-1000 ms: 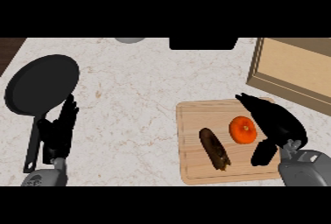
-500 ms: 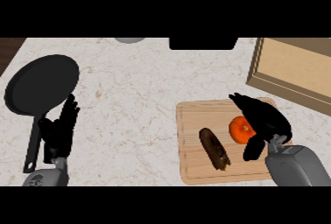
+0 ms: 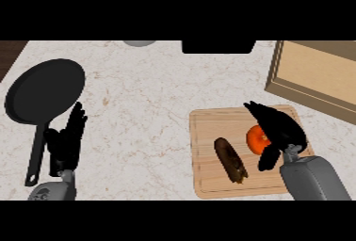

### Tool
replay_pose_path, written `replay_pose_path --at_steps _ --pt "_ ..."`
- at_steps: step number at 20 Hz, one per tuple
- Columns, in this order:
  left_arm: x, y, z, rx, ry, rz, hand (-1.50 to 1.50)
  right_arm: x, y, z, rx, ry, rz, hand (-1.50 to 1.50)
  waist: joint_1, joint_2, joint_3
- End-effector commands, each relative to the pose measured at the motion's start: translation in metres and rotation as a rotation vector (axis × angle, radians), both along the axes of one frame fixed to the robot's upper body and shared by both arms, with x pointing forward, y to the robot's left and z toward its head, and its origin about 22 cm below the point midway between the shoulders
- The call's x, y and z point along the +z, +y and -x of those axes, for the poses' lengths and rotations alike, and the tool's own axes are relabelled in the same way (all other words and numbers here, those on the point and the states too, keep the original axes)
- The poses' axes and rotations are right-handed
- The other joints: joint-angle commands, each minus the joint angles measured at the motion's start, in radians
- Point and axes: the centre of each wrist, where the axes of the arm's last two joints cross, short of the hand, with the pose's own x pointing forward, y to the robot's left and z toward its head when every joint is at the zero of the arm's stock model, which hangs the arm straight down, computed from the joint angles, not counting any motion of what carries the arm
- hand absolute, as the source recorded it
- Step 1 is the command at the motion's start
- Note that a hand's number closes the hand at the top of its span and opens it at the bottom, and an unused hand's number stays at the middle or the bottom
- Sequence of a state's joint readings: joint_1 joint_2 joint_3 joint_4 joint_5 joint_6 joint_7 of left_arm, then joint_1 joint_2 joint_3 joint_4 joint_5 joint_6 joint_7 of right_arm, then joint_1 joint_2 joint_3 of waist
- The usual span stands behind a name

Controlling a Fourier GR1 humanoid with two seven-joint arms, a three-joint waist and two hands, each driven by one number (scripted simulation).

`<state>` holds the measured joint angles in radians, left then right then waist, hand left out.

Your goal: Pick the squash from the cutting board and place it in the cardboard box

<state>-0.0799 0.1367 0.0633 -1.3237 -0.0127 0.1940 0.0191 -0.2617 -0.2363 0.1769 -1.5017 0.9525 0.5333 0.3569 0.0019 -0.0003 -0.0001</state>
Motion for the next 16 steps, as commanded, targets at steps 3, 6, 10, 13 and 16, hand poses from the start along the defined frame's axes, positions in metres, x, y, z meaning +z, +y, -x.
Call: replay_pose_path --at_steps 3,6,10,13,16 --pt "0.017 -0.004 0.008 -0.012 0.008 -0.002 0.0 0.001 0.004 0.007 0.014 0.012 0.003 1.5 0.0 -0.001 0.0" --pt "0.004 -0.006 -0.012 0.005 0.004 -0.002 0.0 -0.025 0.02 -0.003 0.121 -0.084 -0.047 1.5 0.001 0.002 0.0" --pt "0.004 0.01 0.002 -0.004 0.002 -0.008 0.0 -0.015 0.008 -0.014 0.113 -0.158 -0.025 1.5 0.002 0.0 0.0" --pt "0.004 -0.005 -0.006 -0.016 0.001 -0.004 0.0 -0.025 0.006 0.002 0.137 -0.163 -0.03 1.5 -0.001 0.0 0.0" --pt "0.027 0.004 -0.015 0.006 0.016 -0.003 0.0 -0.01 -0.009 0.014 0.119 -0.151 -0.019 1.5 -0.004 -0.001 0.0"
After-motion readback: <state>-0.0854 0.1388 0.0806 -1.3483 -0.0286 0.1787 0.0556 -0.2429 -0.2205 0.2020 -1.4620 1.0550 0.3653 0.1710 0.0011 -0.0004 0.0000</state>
